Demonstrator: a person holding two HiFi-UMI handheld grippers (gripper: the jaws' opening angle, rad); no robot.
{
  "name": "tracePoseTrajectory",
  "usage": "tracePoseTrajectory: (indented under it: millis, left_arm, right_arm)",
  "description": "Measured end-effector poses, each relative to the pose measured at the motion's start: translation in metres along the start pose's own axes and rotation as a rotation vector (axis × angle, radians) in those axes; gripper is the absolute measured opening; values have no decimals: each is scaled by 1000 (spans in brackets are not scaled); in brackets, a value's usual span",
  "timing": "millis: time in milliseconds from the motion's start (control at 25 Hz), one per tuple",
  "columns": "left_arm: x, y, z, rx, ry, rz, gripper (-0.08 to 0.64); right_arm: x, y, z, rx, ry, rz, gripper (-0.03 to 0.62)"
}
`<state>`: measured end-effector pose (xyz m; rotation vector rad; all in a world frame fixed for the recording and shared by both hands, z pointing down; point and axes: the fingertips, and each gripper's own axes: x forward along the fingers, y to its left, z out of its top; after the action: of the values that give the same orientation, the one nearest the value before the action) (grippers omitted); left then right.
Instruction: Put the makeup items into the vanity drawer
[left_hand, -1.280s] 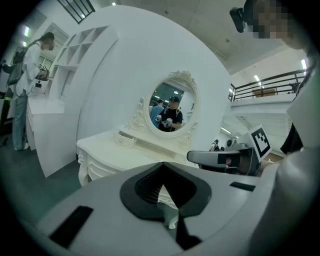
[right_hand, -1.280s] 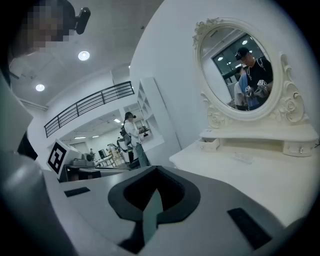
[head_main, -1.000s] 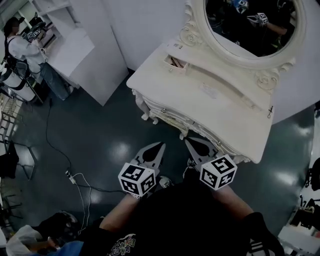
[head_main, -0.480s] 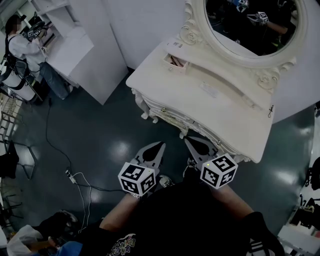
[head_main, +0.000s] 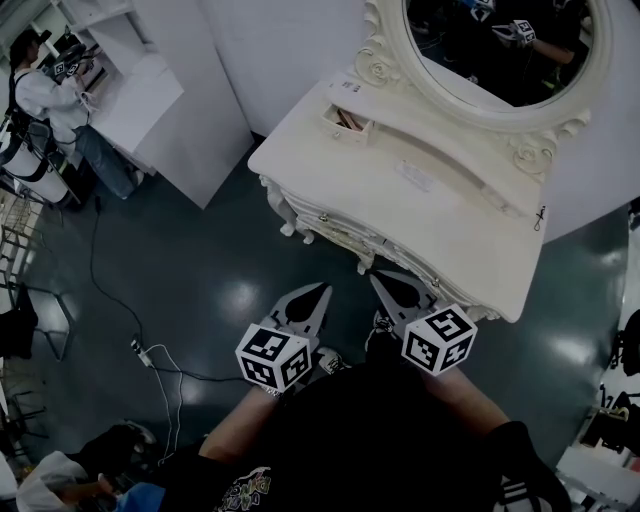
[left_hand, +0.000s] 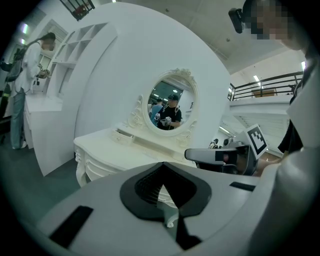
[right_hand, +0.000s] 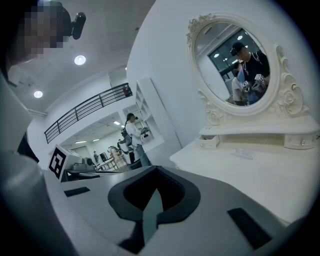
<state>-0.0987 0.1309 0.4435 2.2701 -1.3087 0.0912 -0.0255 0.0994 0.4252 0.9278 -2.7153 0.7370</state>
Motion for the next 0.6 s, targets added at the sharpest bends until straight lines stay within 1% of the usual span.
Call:
tracePoseTrajectory:
  millis: [240, 600]
  left_arm:
    - [6, -4, 1, 0, 1, -7, 0]
    - [23, -10, 9, 5, -5, 2, 0]
  right_arm:
    - [-5, -5, 4, -7, 2, -7, 29]
    - [-8, -27, 14, 0, -1, -1, 29]
